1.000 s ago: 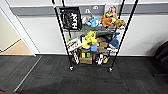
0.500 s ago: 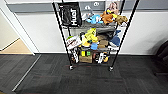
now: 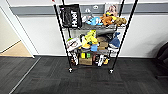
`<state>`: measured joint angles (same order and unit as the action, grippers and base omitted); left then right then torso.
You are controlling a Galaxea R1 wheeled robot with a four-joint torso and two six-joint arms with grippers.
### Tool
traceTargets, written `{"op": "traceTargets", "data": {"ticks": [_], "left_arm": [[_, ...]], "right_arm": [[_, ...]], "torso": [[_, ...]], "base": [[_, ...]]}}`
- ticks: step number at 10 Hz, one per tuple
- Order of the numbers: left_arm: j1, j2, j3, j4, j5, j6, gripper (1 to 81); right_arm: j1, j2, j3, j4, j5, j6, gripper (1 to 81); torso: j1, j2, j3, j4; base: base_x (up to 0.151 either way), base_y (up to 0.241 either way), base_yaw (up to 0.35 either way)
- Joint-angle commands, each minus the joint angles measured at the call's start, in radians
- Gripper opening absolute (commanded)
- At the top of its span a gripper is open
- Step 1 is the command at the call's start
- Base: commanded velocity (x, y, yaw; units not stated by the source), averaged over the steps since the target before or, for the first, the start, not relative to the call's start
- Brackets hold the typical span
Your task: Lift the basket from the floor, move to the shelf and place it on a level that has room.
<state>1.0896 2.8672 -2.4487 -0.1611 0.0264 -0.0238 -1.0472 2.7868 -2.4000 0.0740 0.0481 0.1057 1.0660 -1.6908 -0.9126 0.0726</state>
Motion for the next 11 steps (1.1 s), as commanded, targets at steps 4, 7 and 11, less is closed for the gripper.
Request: {"op": "traceTargets", "data": {"ticks": [4,7,11], "left_arm": [[-0.096,0.006,-0.035,-0.009,0.079,0.001,81.1],[-0.132,0.009,-0.032,-0.011,0.107,-0.002,81.1],[-0.164,0.021,-0.035,-0.015,0.130,-0.002,81.1]], "right_arm": [[0.114,-0.011,0.006,0.010,-0.060,0.002,81.1],[0.140,-0.010,0.003,0.013,-0.074,0.002,81.1],[0.169,-0.004,0.003,0.018,-0.077,0.002,81.1]], "torso": [[0.116,-0.182,-0.119,0.000],[0.170,-0.266,-0.101,0.000],[0.248,-0.390,-0.116,0.000]], "base": [[0.000,0.000,0.000],[0.000,0.000,0.000],[0.000,0.000,0.000]]}}
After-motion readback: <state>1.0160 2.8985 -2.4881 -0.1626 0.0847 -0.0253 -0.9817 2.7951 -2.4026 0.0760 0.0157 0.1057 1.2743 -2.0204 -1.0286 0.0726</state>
